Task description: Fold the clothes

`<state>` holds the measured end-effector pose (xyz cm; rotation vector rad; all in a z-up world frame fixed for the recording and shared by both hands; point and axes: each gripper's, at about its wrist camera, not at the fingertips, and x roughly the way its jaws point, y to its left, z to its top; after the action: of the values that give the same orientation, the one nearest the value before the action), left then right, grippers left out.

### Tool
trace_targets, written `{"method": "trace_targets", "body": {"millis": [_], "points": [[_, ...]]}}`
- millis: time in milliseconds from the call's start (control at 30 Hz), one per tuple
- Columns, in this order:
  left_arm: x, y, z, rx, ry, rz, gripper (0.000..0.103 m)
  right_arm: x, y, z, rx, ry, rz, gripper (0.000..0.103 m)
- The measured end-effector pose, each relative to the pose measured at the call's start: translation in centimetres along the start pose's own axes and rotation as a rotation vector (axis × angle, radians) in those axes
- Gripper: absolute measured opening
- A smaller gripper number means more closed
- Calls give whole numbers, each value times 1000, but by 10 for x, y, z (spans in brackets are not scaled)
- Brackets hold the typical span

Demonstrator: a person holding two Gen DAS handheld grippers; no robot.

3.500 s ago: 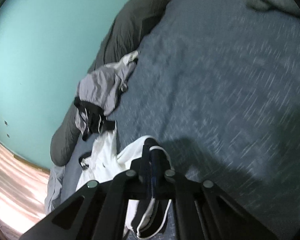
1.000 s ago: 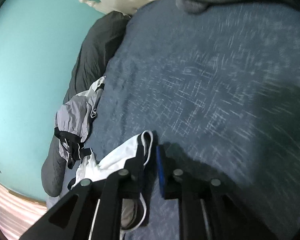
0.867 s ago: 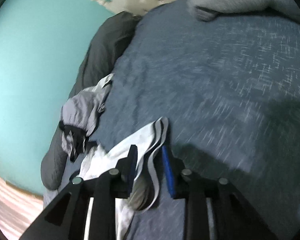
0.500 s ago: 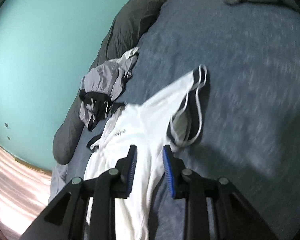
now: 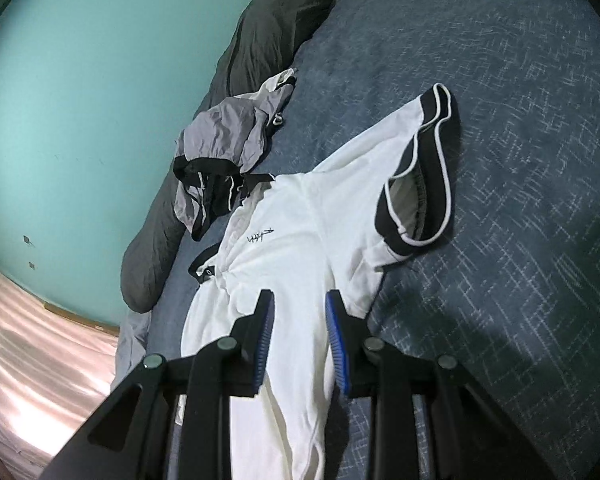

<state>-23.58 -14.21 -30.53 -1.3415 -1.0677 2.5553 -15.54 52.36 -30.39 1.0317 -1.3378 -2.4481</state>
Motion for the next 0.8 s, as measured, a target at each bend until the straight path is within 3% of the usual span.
{"method": "trace_targets", "body": {"millis": [167, 267, 400, 467, 800], "points": [[11, 2, -1, -53, 7, -8, 36, -3, -5, 6, 27, -19, 11, 27], [12, -5, 0, -25, 0, -19, 35, -4, -8, 9, 43, -20, 20, 27], [15, -9, 0, -10, 5, 3, 19, -4, -10, 12, 55, -25, 29, 27], [15, -12, 1, 3, 4, 21, 5, -4, -11, 12, 62, -24, 32, 27], [12, -28, 2, 81, 7, 50, 4, -2, -12, 9, 66, -11, 34, 27]]}}
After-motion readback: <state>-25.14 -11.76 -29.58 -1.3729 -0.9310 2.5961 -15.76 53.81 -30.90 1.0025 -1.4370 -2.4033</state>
